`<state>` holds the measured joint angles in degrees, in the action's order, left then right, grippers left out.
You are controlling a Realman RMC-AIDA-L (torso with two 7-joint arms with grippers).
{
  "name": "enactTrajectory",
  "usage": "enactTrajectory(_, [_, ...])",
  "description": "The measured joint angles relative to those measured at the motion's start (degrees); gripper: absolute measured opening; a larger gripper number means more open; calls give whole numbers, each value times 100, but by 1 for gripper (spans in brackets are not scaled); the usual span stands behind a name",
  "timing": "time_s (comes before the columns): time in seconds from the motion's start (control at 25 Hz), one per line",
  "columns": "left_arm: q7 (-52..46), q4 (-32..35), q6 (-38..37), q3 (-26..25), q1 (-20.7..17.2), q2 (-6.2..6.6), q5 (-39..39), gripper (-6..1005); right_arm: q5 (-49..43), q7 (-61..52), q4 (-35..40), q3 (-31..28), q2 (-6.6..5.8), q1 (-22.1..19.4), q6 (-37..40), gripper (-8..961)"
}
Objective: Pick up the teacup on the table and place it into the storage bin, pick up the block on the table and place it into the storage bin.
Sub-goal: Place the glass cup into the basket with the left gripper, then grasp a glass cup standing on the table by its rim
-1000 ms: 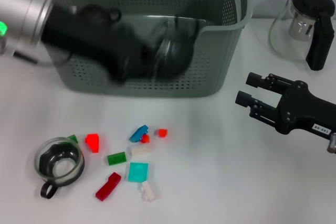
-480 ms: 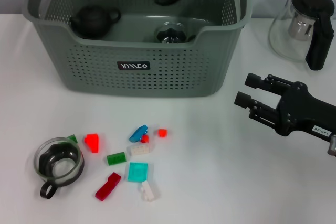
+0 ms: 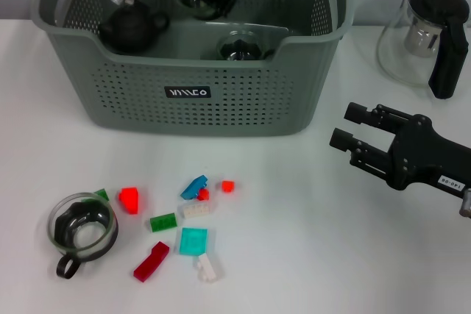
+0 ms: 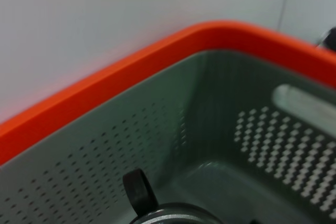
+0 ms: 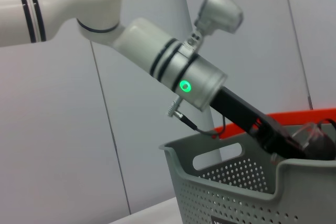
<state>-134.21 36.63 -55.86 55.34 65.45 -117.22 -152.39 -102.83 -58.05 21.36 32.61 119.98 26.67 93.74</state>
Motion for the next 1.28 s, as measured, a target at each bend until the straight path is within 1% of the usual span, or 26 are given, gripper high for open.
enactTrajectory(0.08, [-58,-349,328,2,150,-13,-319,89,0,0,0,0,-1,10,-1,579])
enactTrajectory(0.16, [-81,-505,528,3,214,-49,-533,92,0,3,0,0,0,18,-4,579])
enactTrajectory(0.36, [-82,-669,791,39,244,-208,-998,98,0,9,0,0,7,15,-8,578])
enactTrajectory(0.44, [-82,-747,862,129,239,-246,-1092,100,0,12,0,0,7,10,-10,578])
enactTrajectory(0.56, [-140,-842,990,274,219,-270,-1111,104,-1,13,0,0,7,7,-13,578])
enactTrajectory(0.76, [-286,-859,1048,290,209,-266,-1118,228,0,14,0,0,7,3,-1,577])
enactTrajectory(0.88, [-297,-803,959,289,202,-263,-1119,303,0,14,0,0,8,-7,9,577])
enactTrajectory(0.96, [-301,-524,724,264,114,-290,-1074,401,0,14,0,-2,8,-14,12,577])
enactTrajectory(1.0, [-274,-266,549,239,5,-331,-996,450,0,14,0,-5,7,-15,13,577])
enactTrajectory(1.08, [-113,608,7,193,-426,-479,-638,548,0,14,0,-17,7,-13,20,577])
enactTrajectory(1.12, [-8,1123,-262,182,-688,-549,-413,568,-1,14,0,-26,5,-11,25,577])
enactTrajectory(1.16, [110,1854,-568,171,-991,-605,-67,588,-1,13,0,-33,4,-8,31,577])
enactTrajectory(1.2, [163,2260,-840,175,-1191,-603,234,609,-1,12,0,-42,1,-7,33,577])
enactTrajectory(1.24, [210,2729,-1164,160,-1415,-550,613,629,-1,12,0,-50,-1,-6,31,577])
enactTrajectory(1.28, [223,2948,-1360,134,-1513,-488,834,649,0,12,3,-60,-3,-6,33,577])
